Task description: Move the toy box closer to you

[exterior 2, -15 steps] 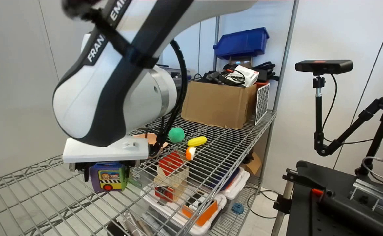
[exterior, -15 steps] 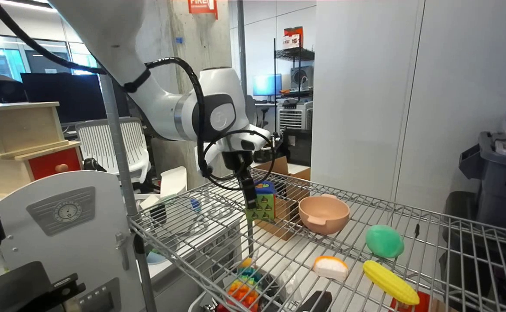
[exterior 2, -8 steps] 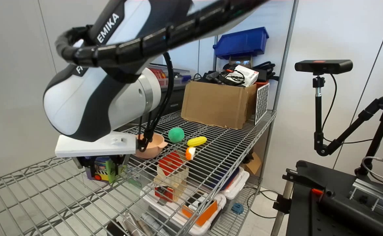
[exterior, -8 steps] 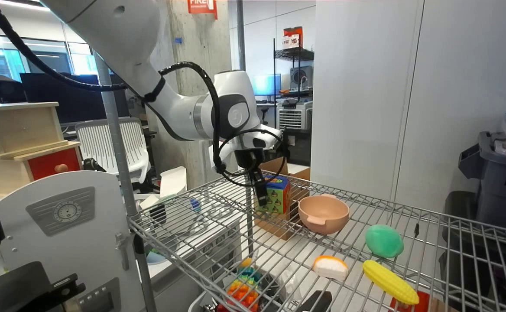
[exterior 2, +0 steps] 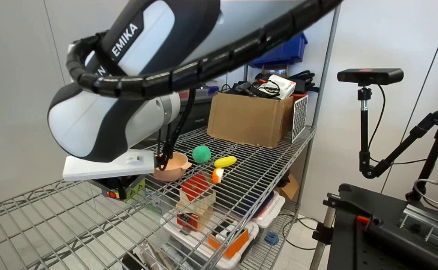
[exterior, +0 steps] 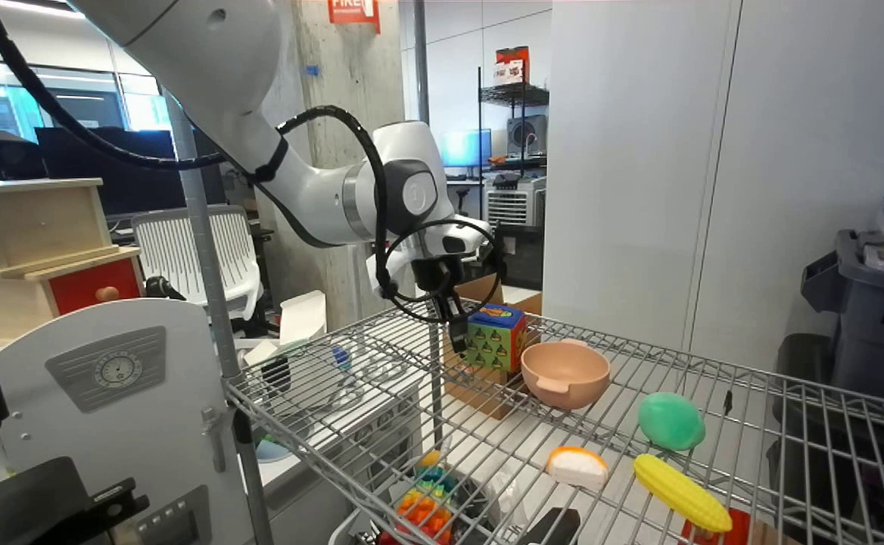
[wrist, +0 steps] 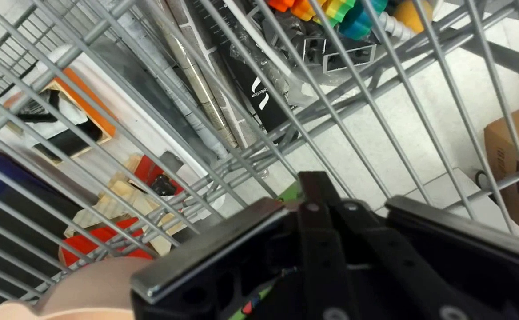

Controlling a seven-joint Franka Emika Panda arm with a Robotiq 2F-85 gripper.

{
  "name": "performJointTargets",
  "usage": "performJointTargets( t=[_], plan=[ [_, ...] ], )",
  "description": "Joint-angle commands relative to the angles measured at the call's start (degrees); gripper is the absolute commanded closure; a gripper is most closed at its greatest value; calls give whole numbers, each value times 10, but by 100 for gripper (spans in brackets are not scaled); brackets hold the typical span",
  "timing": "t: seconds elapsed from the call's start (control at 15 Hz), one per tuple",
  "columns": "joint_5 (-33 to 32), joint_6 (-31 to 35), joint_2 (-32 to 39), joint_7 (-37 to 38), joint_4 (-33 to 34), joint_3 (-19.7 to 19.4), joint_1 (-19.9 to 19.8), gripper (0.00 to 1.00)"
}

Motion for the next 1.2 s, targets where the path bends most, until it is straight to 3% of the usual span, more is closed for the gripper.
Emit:
performJointTargets(
  t=[0.0,0.2,0.4,0.53,0.8,1.0,1.13],
  plan=[
    [-30,8,-44,31,-55,-16,25,74],
    [-54,43,-92,52,-119,-27,44,65],
    [-69,87,-144,81,-184,-41,62,42],
    [-75,114,-154,107,-187,-58,68,29],
    [-69,86,-85,151,-58,-81,35,1],
    [-64,41,-29,177,37,-83,2,0],
    [-63,-25,4,180,92,-71,-20,0]
  ],
)
